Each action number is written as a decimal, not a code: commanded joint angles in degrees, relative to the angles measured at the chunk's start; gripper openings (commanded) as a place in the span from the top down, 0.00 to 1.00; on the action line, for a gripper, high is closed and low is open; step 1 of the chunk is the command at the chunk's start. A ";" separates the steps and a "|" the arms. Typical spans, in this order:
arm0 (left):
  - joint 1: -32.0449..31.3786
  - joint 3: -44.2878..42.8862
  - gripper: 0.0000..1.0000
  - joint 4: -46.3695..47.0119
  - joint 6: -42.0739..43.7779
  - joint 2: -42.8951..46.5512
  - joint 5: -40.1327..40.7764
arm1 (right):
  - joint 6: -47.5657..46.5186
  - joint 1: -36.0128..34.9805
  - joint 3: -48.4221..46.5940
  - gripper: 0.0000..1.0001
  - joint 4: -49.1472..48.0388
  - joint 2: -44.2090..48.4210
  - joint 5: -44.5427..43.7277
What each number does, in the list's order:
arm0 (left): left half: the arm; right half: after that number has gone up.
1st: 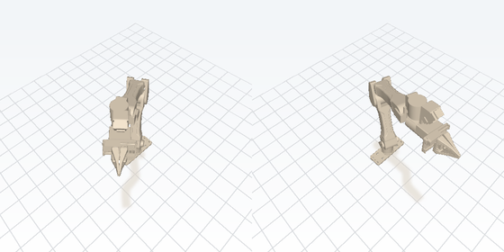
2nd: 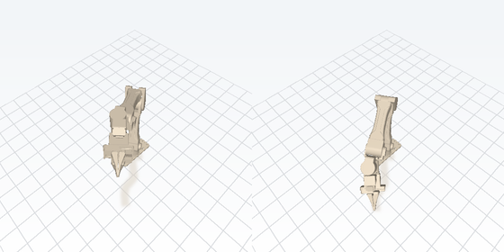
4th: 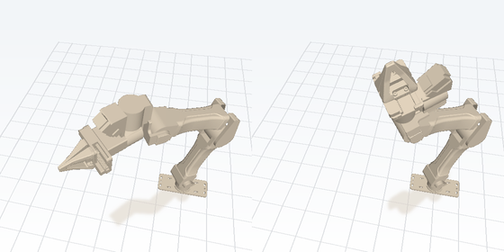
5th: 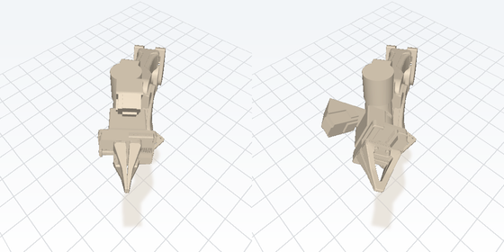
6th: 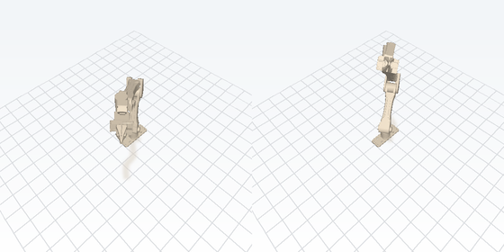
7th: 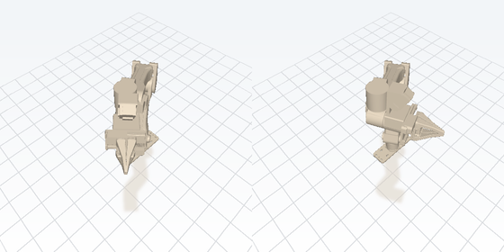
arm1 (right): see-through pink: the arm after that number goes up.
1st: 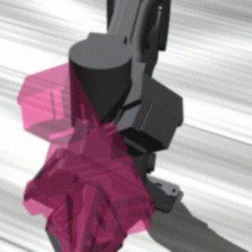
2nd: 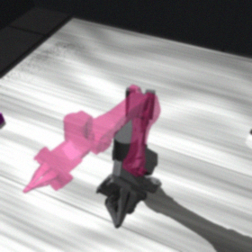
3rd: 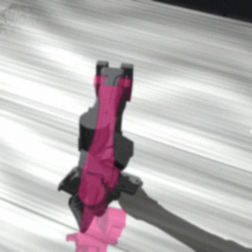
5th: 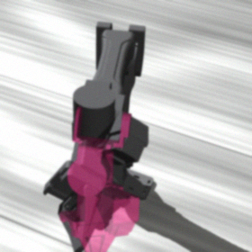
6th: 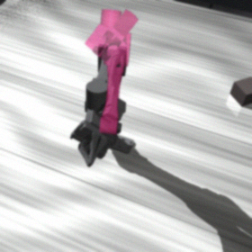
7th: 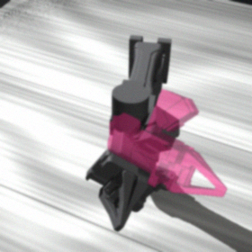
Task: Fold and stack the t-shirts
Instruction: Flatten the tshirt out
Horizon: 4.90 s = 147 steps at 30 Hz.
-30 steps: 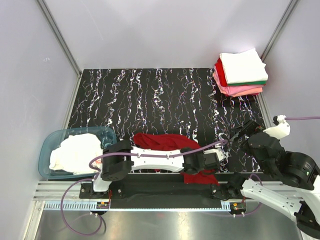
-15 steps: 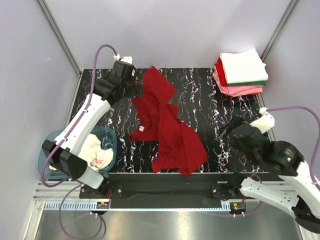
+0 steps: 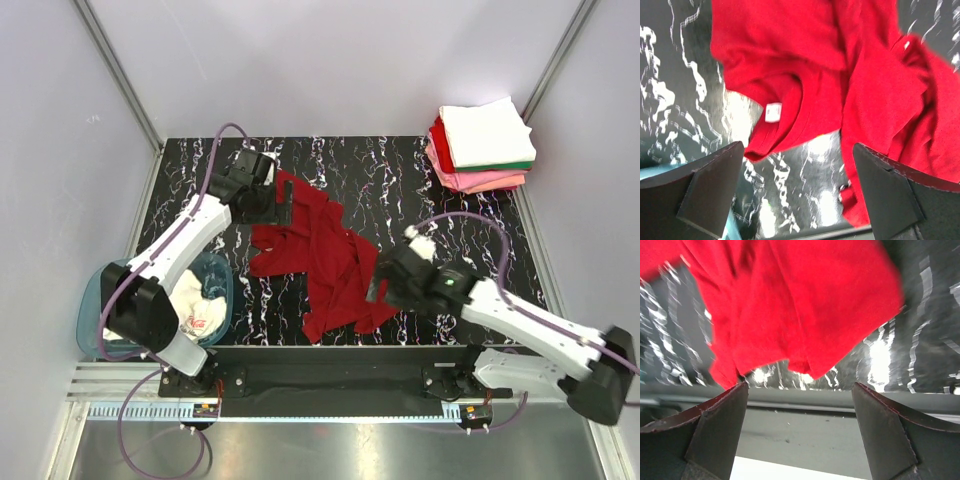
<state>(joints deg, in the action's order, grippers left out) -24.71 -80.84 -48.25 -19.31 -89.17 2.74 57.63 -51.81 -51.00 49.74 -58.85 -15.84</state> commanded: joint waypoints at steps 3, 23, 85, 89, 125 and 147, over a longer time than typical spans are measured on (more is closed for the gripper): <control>5.10 -6.86 0.12 11.40 -0.55 -6.87 -4.13 | -0.93 -1.80 0.73 0.07 -7.72 -3.11 4.15; 16.10 -56.98 0.18 14.24 -12.42 -60.42 -16.64 | -7.88 -1.71 -3.84 0.03 -7.46 1.98 4.94; 18.47 -34.48 1.00 3.60 1.12 -14.72 -5.03 | -8.67 -18.15 -27.64 0.12 -14.32 -43.09 5.21; 19.08 -33.25 1.00 4.04 1.12 -14.28 -5.82 | -12.01 -17.62 -36.08 0.13 -11.68 -49.95 3.53; 22.69 -27.80 1.00 6.50 -0.20 -12.26 -9.78 | -15.18 -17.01 -53.41 0.78 -3.94 -75.27 3.88; 22.60 -21.55 1.00 18.53 1.47 20.42 -19.52 | -34.23 -11.12 -57.69 1.00 9.68 -16.69 -14.93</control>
<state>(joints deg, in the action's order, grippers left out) -2.35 -101.47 -38.52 -19.22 -76.27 -12.10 30.52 -62.39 -103.57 55.42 -83.92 -26.20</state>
